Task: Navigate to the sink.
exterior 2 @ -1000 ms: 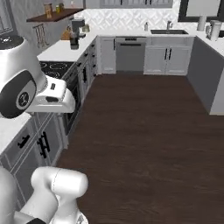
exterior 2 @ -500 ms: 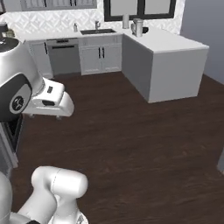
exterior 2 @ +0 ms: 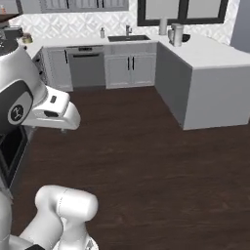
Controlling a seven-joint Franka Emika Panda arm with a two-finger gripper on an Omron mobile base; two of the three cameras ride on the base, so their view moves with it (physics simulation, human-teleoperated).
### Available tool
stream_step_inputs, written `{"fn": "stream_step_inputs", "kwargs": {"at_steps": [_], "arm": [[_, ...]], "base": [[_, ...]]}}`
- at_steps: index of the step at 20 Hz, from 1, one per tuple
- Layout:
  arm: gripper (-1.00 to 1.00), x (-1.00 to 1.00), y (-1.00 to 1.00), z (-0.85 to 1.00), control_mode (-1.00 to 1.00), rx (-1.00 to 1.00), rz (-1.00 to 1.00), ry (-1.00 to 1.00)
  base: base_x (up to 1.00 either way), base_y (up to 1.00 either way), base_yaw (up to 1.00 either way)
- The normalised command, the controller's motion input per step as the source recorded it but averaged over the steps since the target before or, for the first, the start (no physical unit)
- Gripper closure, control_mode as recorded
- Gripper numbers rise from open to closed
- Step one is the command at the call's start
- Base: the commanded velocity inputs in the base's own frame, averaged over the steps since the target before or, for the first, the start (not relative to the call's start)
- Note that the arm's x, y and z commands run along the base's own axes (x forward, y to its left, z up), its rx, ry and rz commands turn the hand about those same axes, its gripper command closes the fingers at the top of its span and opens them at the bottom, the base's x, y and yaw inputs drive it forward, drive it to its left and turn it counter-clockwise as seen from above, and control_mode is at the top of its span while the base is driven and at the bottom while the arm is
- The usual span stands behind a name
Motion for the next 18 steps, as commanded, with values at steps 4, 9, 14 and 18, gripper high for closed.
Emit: {"fn": "stream_step_inputs", "kwargs": {"at_steps": [4,9,14,18], "arm": [[-1.0,0.0,0.0,0.0,1.0,0.0,0.0,0.0],[-1.0,0.0,0.0,0.0,1.0,0.0,0.0,0.0],[-1.0,0.0,0.0,0.0,1.0,0.0,0.0,0.0],[-1.0,0.0,0.0,0.0,1.0,0.0,0.0,0.0]], "base": [[1.0,-0.47,0.28],[1.0,-0.35,0.29],[1.0,-0.34,0.28],[1.0,-0.3,0.27]]}}
